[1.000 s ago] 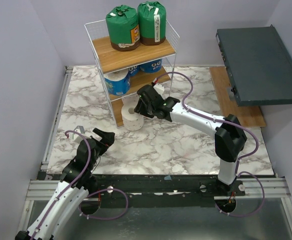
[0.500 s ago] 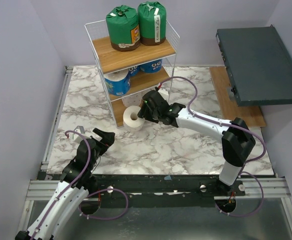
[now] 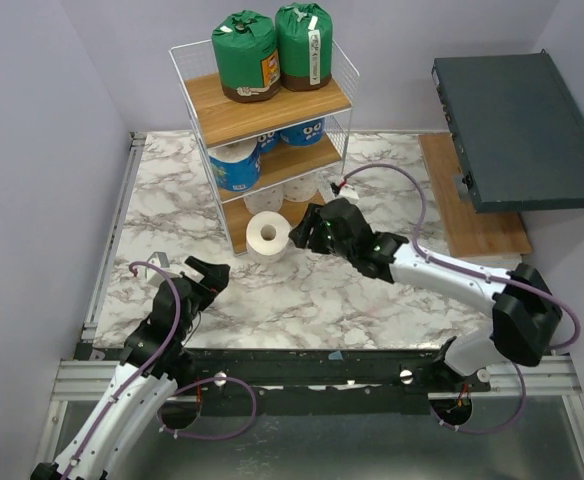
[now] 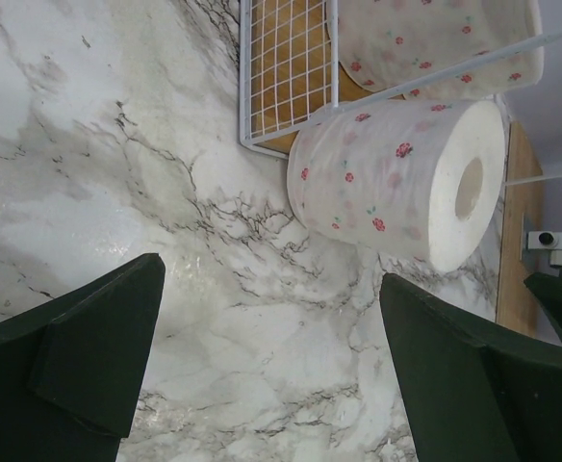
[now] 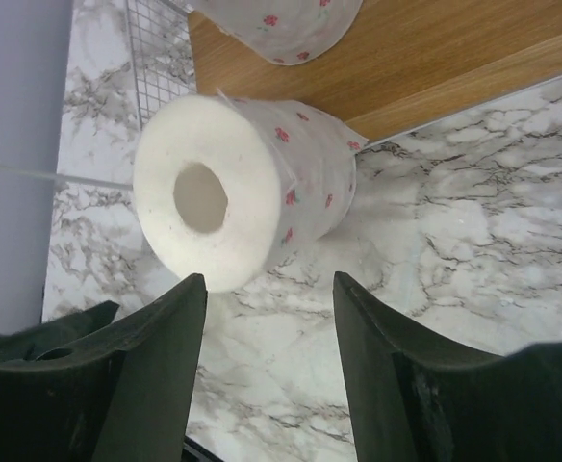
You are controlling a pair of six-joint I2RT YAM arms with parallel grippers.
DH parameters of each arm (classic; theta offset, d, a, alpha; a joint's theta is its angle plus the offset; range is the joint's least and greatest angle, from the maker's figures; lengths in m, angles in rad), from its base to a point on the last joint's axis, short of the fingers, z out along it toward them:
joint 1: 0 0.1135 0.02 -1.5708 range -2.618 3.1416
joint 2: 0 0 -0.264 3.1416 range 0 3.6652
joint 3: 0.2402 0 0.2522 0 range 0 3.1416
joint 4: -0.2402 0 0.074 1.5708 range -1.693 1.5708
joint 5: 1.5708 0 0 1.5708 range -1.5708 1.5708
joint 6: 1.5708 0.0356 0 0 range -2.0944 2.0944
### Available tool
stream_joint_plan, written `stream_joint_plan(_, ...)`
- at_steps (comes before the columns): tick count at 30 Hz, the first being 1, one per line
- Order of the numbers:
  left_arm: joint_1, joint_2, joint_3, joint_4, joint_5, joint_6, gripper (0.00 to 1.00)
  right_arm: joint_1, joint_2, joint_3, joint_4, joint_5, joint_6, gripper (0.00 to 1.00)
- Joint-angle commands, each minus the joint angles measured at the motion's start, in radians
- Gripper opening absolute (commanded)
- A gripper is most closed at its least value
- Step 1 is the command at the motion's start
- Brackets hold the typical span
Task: Place and organize the paper towels onto the shelf
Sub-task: Place the paper towel on the shelf.
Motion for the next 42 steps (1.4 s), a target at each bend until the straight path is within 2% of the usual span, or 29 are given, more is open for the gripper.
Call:
stream_joint_plan(1,0.006,-0.009,0.013,0.020,-0.006,0.020,0.98,0.004,-0.115,-0.230,0.349,-0.027,-0.158,0.58)
stream_joint_plan(3,0.006,0.001,0.022,0.035,-0.003,0.026,0.98,0.004,-0.142,-0.369,0.548,-0.081,-0.238,0.55)
stream_joint_plan(5,0.007,0.016,0.031,0.045,-0.005,0.026,0.98,0.004,-0.140,-0.417,0.577,-0.099,-0.265,0.52)
stream_joint_plan(7,0.007,0.032,0.039,0.047,-0.006,0.024,0.98,0.004,-0.118,-0.430,0.589,-0.134,-0.312,0.44)
stream_joint_plan(10,0.007,0.044,0.045,0.041,0.002,0.017,0.97,0.005,-0.063,-0.470,0.710,-0.150,-0.327,0.40)
stream_joint_plan(14,0.007,0.031,0.043,0.018,-0.004,0.005,0.97,0.004,0.035,-0.445,0.765,-0.173,-0.355,0.35)
stream_joint_plan(21,0.007,-0.031,0.029,-0.032,-0.018,-0.004,0.96,0.005,0.182,-0.333,0.716,-0.189,-0.383,0.34)
stream_joint_plan(27,0.007,-0.055,0.014,-0.043,-0.021,-0.003,0.96,0.004,0.249,-0.299,0.761,-0.190,-0.356,0.35)
stream_joint_plan(42,0.007,-0.047,0.006,-0.038,-0.024,0.019,0.96,0.004,0.365,-0.160,0.745,-0.183,-0.336,0.36)
